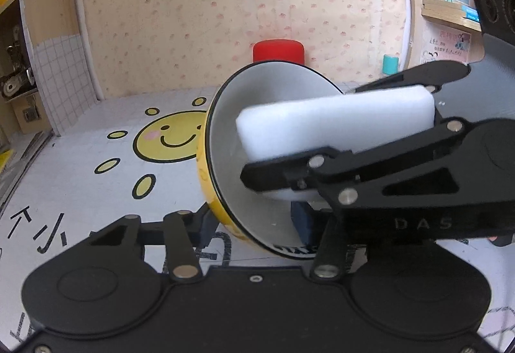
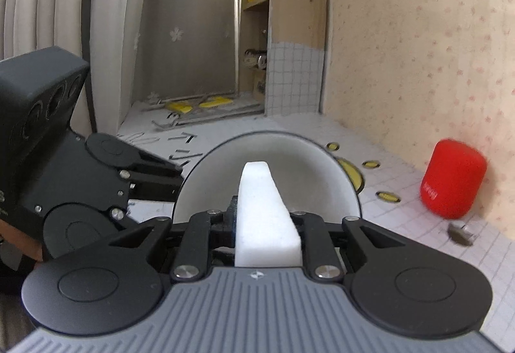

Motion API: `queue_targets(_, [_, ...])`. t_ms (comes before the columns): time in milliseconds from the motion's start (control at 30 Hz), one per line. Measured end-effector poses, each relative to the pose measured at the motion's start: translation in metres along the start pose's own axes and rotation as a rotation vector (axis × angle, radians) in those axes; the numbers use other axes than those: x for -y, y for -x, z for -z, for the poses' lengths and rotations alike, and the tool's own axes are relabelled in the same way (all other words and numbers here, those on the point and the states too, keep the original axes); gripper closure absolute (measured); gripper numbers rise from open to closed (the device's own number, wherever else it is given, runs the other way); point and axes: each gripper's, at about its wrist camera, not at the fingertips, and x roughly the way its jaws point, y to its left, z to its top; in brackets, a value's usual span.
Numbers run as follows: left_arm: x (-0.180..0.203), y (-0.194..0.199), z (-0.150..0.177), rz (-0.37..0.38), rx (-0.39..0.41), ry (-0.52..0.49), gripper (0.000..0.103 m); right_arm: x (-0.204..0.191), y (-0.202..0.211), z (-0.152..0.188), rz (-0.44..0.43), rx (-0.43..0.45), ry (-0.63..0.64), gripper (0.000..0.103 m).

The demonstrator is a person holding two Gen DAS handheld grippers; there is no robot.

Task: Clean bowl
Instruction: 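Hold the bowl with the left gripper while the right gripper sweeps the sponge along the rim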

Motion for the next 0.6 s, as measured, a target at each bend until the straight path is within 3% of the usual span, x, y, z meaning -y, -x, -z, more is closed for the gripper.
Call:
queue_targets(167, [-0.0002,0.0008,0.0026,-0.002,0.003,0.016,0.054,-0.0002,0.002,-0.0026,0.007,0.062,-0.018,0.082])
queue_targets(433, [0.0007,0.0013,0.0038,-0.004,0.006,0.019,0.054,0.0017,-0.0049,0.0007,-0.025,-0.039,-0.013,0.083])
queue_targets(600, [0.0002,0.0017,0.0036,-0.002,0.006,0.024,0.054,-0.0004,-0.0024,0.0,-0.001,-0.008,0.002,0.082])
